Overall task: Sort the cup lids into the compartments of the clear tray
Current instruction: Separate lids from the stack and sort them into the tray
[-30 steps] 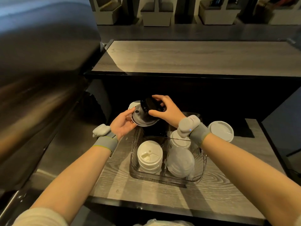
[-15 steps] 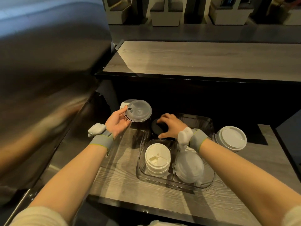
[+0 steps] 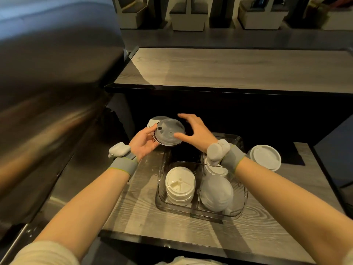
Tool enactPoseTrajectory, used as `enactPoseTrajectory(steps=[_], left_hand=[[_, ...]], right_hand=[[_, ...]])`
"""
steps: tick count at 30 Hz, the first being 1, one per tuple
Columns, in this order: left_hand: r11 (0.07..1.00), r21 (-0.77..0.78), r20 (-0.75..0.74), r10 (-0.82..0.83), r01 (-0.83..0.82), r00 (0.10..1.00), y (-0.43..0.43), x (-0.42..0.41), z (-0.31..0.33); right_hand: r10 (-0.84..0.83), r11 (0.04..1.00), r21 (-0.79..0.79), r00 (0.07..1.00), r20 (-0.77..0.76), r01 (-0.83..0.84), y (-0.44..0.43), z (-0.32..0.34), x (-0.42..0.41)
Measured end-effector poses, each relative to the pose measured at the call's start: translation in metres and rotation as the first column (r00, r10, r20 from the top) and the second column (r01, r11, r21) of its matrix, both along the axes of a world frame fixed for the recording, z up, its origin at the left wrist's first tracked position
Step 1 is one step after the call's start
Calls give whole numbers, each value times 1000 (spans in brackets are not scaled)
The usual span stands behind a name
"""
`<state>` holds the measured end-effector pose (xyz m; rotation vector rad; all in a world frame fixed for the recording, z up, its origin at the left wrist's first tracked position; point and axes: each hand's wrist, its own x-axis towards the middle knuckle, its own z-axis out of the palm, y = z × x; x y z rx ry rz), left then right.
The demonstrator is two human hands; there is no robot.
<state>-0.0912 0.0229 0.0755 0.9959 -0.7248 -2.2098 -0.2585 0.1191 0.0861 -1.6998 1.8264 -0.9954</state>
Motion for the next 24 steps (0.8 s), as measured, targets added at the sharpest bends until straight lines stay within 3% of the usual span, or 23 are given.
enactPoseTrajectory(steps=[5,17,21,24], left_hand=[[998,-2,-15,-62,62,998,20,-18,8],[997,64,62,-52,48,997,56,-44,3],[993,118,0,-18,18,1000,67,-51,4],[992,126,-18,23,-21,1000,65,-50,6]], right_hand=[[16,1000,8,971,-238,-14,11,3,2],[27,990,139,1000,-11,-26,85,0,-33],[5,994,108,1000,13,-6,105,-10,-34],[103,992,84,993,-62,-97,126,-17,-49]])
